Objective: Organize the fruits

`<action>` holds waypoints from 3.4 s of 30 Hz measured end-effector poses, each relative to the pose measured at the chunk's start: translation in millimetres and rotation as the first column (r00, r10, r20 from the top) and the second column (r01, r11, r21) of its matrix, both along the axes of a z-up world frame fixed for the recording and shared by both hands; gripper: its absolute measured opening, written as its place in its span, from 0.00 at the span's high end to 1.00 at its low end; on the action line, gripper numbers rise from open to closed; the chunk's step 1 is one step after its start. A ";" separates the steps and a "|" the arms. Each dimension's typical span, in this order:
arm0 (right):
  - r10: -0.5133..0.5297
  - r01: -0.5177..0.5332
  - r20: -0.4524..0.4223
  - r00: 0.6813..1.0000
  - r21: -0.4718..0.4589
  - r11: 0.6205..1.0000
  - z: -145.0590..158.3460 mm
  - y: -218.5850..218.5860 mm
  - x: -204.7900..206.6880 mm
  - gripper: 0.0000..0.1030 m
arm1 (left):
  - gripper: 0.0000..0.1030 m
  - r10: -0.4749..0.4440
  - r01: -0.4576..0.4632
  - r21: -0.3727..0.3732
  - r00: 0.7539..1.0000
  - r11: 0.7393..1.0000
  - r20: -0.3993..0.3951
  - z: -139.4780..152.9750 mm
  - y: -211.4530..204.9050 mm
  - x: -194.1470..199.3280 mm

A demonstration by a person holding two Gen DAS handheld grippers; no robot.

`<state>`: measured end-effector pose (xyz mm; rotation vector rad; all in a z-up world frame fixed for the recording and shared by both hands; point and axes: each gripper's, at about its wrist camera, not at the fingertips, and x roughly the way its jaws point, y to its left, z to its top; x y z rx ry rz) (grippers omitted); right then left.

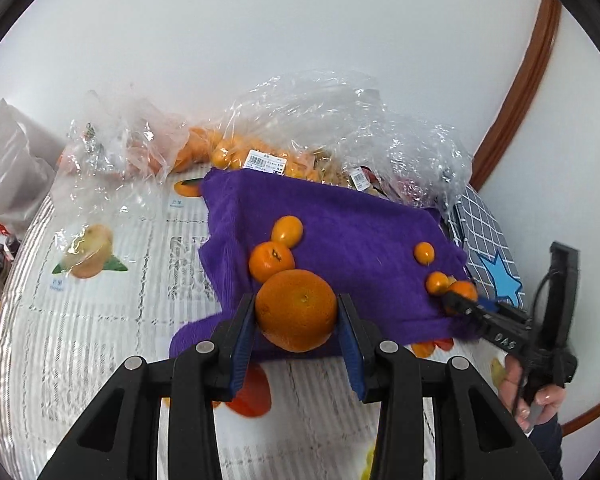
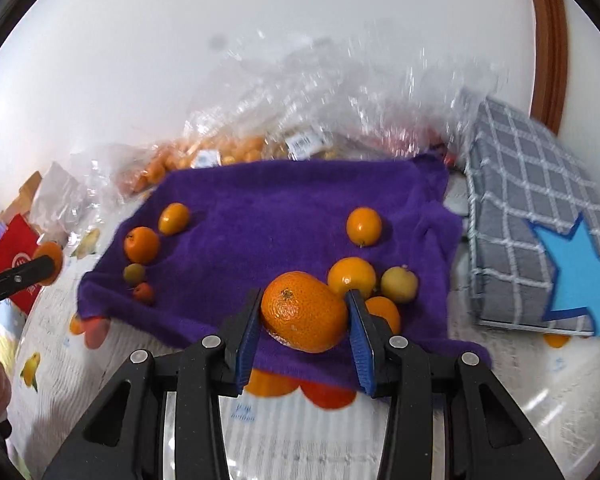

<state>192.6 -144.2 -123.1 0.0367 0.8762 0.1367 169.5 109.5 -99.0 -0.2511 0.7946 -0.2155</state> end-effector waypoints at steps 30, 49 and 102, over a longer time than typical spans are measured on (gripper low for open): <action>0.038 -0.038 0.005 0.999 -0.023 0.999 -16.8 13.5 -2.7 0.56 | 0.63 -0.051 0.081 0.136 0.975 0.987 -0.215 -60.7 -84.9 108.1; 0.003 -0.003 0.072 0.997 0.005 1.000 -3.0 11.9 -14.5 0.44 | 0.48 -0.048 0.080 0.138 0.975 0.987 -0.216 -47.3 -81.8 85.9; -0.209 0.237 0.214 0.954 -0.113 0.965 138.8 14.0 -224.5 0.08 | 0.13 0.105 -0.152 0.197 0.967 0.969 0.232 83.0 -60.9 -173.2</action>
